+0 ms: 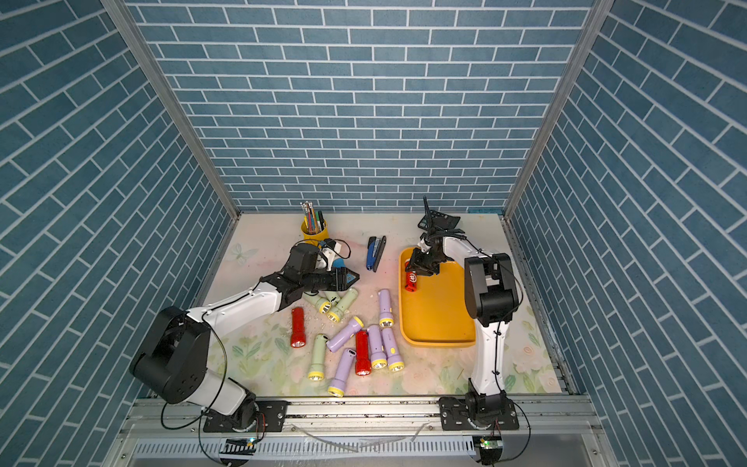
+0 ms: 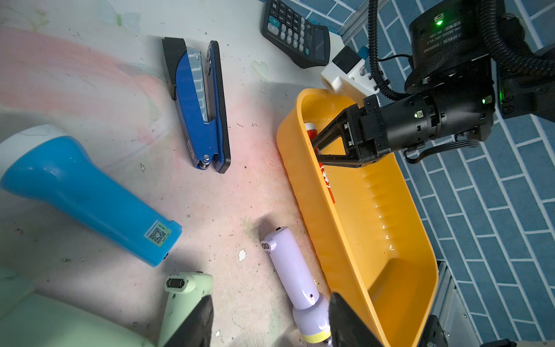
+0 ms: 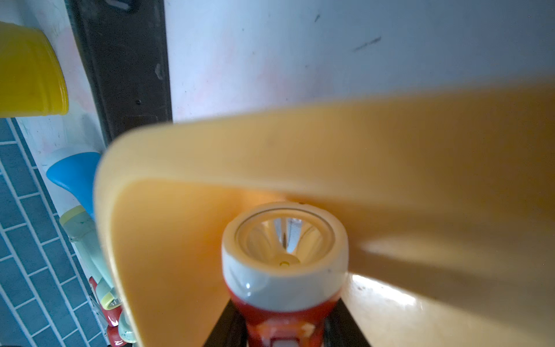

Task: Put the flashlights into the storage boxes
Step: Place the flashlight at the storage box, then pick up the flashlight from the center of the board.

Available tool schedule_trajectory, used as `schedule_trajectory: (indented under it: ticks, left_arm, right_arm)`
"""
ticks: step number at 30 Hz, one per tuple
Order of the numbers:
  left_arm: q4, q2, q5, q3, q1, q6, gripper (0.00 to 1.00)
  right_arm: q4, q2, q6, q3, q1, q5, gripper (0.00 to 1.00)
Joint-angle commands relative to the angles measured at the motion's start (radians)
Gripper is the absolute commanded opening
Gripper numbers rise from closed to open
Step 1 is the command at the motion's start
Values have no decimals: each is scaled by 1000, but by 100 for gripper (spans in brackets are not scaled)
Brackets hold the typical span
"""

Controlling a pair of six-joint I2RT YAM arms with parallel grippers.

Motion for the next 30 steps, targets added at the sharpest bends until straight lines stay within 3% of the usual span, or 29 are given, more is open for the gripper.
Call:
schedule_trajectory:
  ticks: [1,5,11,18,25,30]
  left_arm:
    - [-22,10,-7,20,-3,12,62]
    - [-19,5,-10,16,-3,10,62]
    - [-35,-5,-9,18,-3,8,62]
    - [-179,-48,-45,54,-4,5,62]
    - [-456,-92,-125,101,1,-1,61]
    - [-559,-98,-127,112,23,-25,61]
  right_arm:
    - [9,7,9,41,-5,-37,47]
    - [11,-7,12,36,-8,-40,54]
    - [-14,-63,3,22,-10,-6,55]
    - [-103,-224,-25,-2,7,90,54]
    - [-260,-378,-52,-25,156,264,54]
    - [-286,-393,2,-27,296,305,54]
